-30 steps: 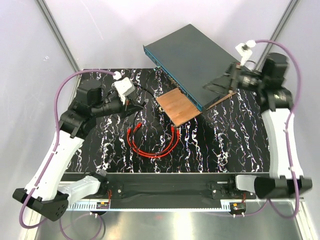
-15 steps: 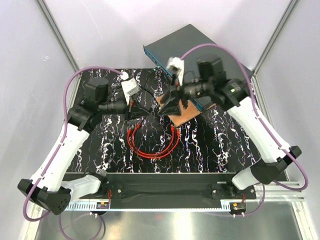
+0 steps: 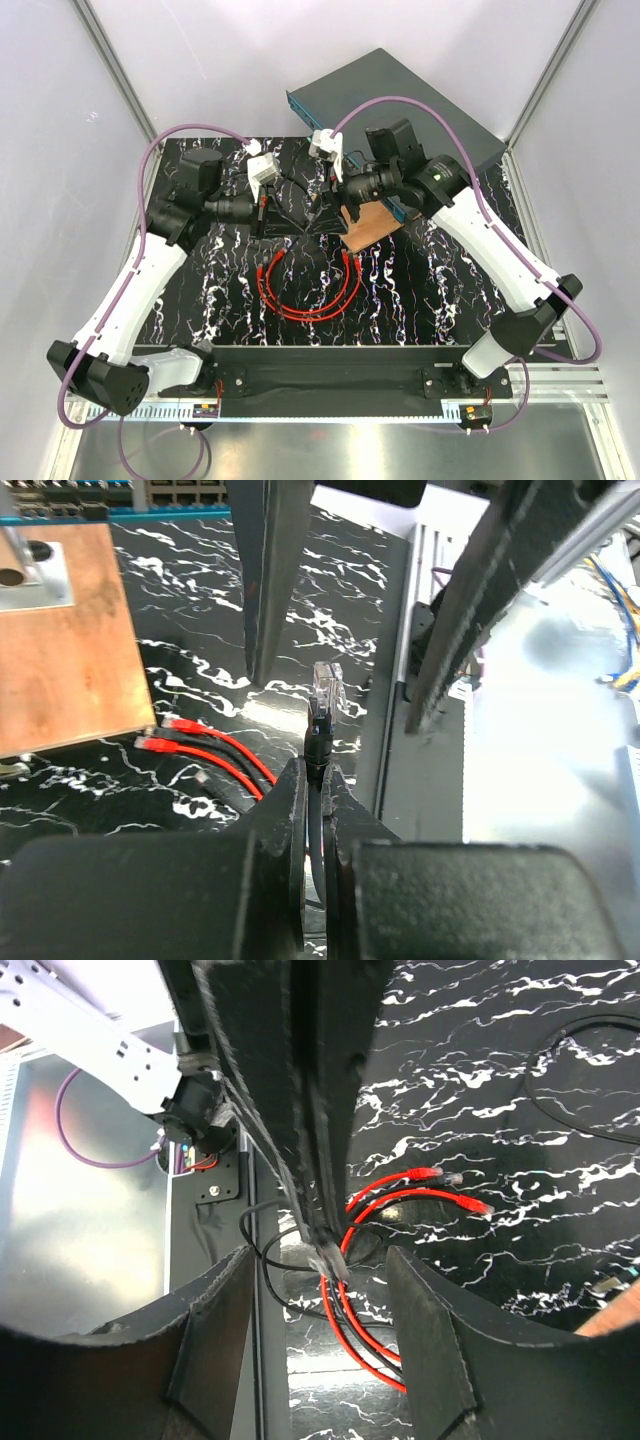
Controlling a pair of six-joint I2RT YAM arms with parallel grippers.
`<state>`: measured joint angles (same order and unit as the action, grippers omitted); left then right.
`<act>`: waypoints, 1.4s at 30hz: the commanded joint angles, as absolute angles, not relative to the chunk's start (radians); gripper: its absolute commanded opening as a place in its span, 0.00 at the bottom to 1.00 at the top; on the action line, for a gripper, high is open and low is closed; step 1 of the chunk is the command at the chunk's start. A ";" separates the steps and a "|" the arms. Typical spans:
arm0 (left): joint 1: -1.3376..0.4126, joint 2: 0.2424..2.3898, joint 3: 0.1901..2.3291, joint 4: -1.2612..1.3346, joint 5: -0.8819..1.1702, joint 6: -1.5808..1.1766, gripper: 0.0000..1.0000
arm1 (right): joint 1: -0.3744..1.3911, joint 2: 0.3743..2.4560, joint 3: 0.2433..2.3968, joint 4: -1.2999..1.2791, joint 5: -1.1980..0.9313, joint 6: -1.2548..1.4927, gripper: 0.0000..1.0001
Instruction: Insert the plug into the switch port
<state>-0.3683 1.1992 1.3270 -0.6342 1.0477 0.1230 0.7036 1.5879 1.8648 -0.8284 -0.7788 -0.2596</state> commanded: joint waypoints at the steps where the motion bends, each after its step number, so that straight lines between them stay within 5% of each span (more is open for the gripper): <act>1: -0.368 1.209 1.362 -0.591 1.124 0.107 0.00 | 0.729 1.594 1.914 -0.819 -0.793 -0.279 0.62; 8: -0.368 1.218 1.353 -0.584 1.146 0.107 0.00 | 0.739 1.614 1.919 -0.818 -0.788 -0.281 0.47; 15: -0.365 1.223 1.353 -0.586 1.172 0.113 0.00 | 0.739 1.621 1.921 -0.839 -0.784 -0.291 0.12; 17: -0.365 1.220 1.351 -0.600 1.154 0.126 0.12 | 0.741 1.620 1.921 -0.838 -0.770 -0.281 0.00; 19: -0.365 1.200 1.348 -0.607 1.091 0.143 0.30 | 0.739 1.621 1.921 -0.822 -0.749 -0.235 0.00; 26: -0.370 0.998 1.243 -0.465 0.729 0.161 0.62 | 0.664 1.646 1.910 -0.726 -0.702 0.105 0.00; 42: -0.560 1.051 1.264 -0.365 0.350 0.305 0.66 | 0.569 1.640 1.753 -0.417 -0.862 0.670 0.00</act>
